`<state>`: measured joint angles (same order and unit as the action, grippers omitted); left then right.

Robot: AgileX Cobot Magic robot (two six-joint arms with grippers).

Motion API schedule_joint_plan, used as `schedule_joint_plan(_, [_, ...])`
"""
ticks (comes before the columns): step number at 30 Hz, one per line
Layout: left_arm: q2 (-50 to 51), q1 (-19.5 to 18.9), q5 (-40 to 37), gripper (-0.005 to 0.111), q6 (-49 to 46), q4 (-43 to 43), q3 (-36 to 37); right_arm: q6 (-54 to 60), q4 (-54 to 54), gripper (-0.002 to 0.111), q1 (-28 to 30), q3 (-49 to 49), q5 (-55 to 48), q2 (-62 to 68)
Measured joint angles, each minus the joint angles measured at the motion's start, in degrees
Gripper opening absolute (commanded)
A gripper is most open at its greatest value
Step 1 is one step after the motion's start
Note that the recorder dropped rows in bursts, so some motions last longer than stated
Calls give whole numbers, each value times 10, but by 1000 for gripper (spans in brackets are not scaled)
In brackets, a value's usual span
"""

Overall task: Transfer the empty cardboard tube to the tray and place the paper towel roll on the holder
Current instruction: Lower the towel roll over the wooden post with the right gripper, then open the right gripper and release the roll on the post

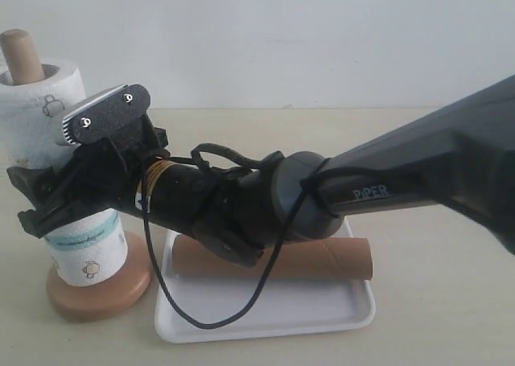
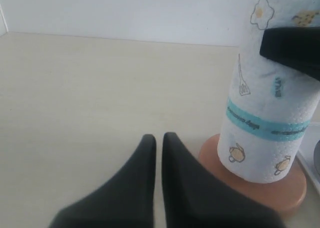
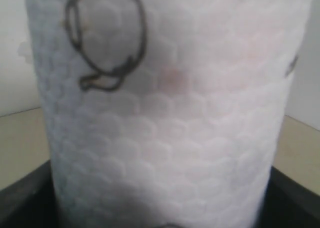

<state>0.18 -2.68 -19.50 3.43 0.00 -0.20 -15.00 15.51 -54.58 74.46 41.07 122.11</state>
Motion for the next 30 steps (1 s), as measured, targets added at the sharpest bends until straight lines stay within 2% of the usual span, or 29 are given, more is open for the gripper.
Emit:
schedule_joint_plan(5, [0, 0, 0, 4, 0, 0, 0, 19, 0, 1, 0, -1, 1, 0])
schedule_joint_plan(8, [0, 0, 0, 4, 0, 0, 0, 12, 0, 12, 0, -2, -4, 0])
schedule_joint_plan(10, [0, 0, 0, 4, 0, 0, 0, -1, 0, 28, 0, -2, -7, 0])
schedule_joint_plan(11, [0, 0, 0, 4, 0, 0, 0, -7, 0, 48, 0, -2, -9, 0])
schedule_joint_plan(12, [0, 0, 0, 4, 0, 0, 0, -17, 0, 60, 0, -2, -9, 0])
schedule_joint_plan(13, [0, 0, 0, 4, 0, 0, 0, -21, 0, 81, 0, -2, -10, 0])
schedule_joint_plan(15, [0, 0, 0, 4, 0, 0, 0, -26, 0, 105, 0, -2, -13, 0])
schedule_joint_plan(19, [0, 0, 0, 4, 0, 0, 0, -28, 21, 105, 0, -2, -31, 0])
schedule_joint_plan(24, [0, 0, 0, 4, 0, 0, 0, -54, 96, 105, -3, -2, -105, -33])
schedule_joint_plan(30, [0, 0, 0, 4, 0, 0, 0, -100, 115, 105, -7, -2, -265, -132])
